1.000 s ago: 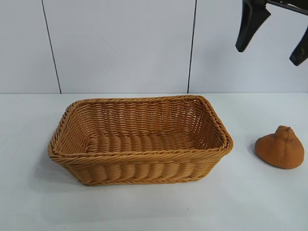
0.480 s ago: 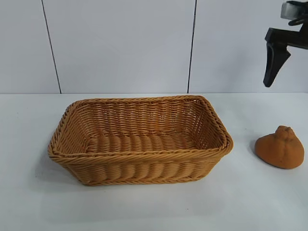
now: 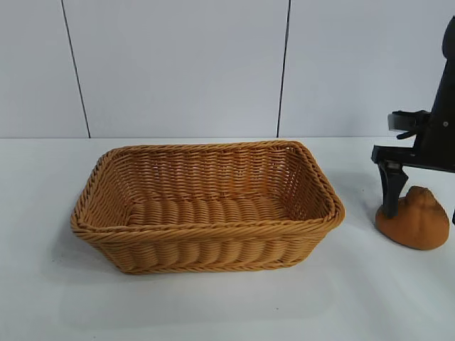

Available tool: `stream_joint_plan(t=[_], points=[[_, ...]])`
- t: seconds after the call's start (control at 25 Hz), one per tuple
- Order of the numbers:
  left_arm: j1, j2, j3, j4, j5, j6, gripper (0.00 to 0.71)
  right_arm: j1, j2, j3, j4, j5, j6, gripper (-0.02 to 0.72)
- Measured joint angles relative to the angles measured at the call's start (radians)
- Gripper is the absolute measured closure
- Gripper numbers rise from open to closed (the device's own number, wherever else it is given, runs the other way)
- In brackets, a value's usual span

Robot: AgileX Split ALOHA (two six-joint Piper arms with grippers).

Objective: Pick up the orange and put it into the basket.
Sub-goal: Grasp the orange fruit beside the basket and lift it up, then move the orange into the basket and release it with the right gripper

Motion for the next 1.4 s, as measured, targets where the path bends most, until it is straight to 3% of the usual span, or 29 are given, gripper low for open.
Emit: stream_joint_plan(t=[0.32, 0.56, 0.72, 1.08, 1.4], points=[[0.000, 0.000, 0.000, 0.000, 0.000, 0.000, 0.098, 0.002, -0.162, -0.017, -0.008, 0.022, -0.020, 0.661], [0.000, 0.000, 0.000, 0.000, 0.000, 0.000, 0.098, 0.023, -0.284, -0.140, -0.015, 0.094, -0.020, 0.661], [0.000, 0.000, 0.000, 0.000, 0.000, 0.000, 0.098, 0.054, -0.289, -0.199, -0.013, 0.099, -0.020, 0.661], [0.000, 0.000, 0.000, 0.000, 0.000, 0.000, 0.098, 0.334, -0.288, -0.203, 0.001, 0.100, 0.016, 0.661], [0.000, 0.000, 0.000, 0.000, 0.000, 0.000, 0.098, 0.561, -0.288, -0.203, 0.008, 0.006, 0.075, 0.661]])
